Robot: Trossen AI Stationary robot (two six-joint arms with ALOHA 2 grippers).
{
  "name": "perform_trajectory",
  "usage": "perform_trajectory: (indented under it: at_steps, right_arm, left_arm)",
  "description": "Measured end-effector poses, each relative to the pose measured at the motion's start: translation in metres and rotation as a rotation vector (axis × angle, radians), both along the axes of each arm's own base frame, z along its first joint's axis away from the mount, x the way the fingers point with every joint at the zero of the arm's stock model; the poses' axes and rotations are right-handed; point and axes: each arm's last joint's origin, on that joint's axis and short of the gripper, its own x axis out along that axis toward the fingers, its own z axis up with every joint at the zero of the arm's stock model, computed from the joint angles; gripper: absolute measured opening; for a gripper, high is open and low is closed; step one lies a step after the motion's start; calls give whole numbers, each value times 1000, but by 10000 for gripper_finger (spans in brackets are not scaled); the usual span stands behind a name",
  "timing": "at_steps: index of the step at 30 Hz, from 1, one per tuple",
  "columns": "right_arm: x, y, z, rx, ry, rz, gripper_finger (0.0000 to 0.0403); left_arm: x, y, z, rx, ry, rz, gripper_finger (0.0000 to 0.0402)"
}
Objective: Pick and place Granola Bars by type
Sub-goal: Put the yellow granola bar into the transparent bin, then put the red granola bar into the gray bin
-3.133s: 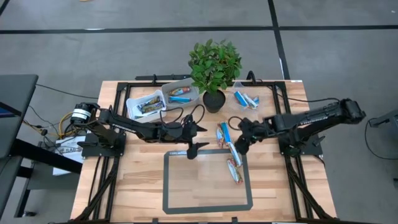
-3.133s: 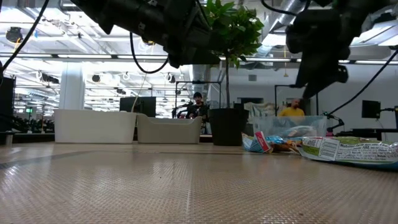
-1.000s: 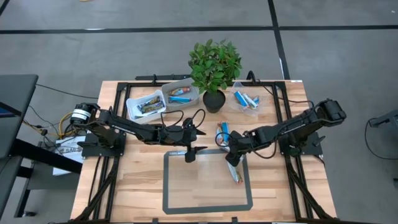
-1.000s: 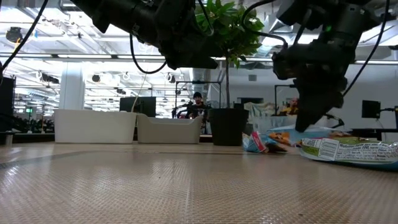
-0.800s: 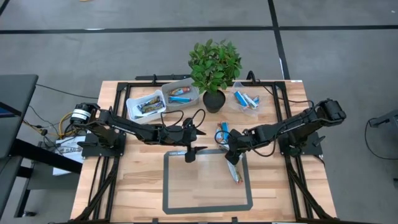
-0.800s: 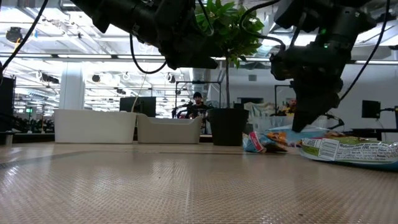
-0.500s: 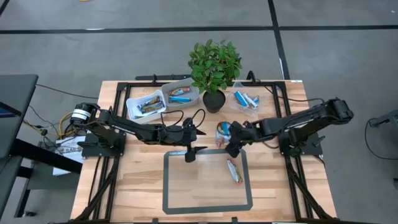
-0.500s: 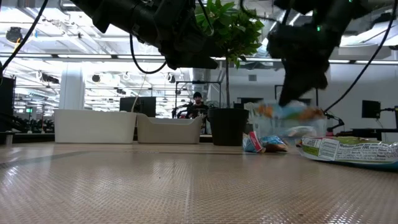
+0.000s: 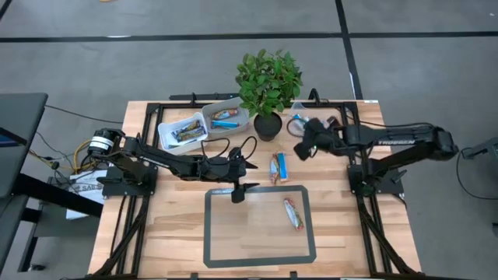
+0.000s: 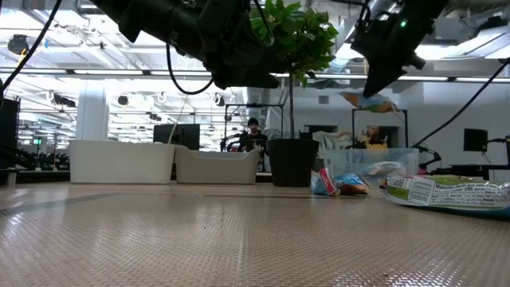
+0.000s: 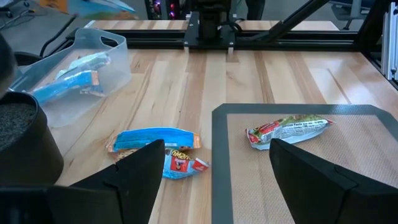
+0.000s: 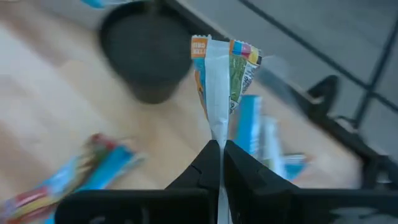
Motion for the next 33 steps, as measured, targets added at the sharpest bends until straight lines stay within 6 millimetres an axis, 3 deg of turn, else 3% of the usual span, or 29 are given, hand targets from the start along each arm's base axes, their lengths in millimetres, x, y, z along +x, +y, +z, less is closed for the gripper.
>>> perform_trajectory:
  at_steps: [6,15,23,26,33]
  right_arm:
    - [1,-31,-8,-41,114,-59,1]
    - [10,-73,-39,-22,315,-118,1]
    - [14,-96,-62,32,414,-143,3]
    - [15,-98,-66,45,424,-143,21]
    - [13,-99,-64,49,407,-152,109]
  left_arm:
    - [0,0,0,0,0,0,281]
    - [0,0,0,0,0,0,281]
    - [0,0,0,-1,0,1,281]
    - [0,0,0,-1,1,1,281]
    - [0,0,0,-1,4,0,281]
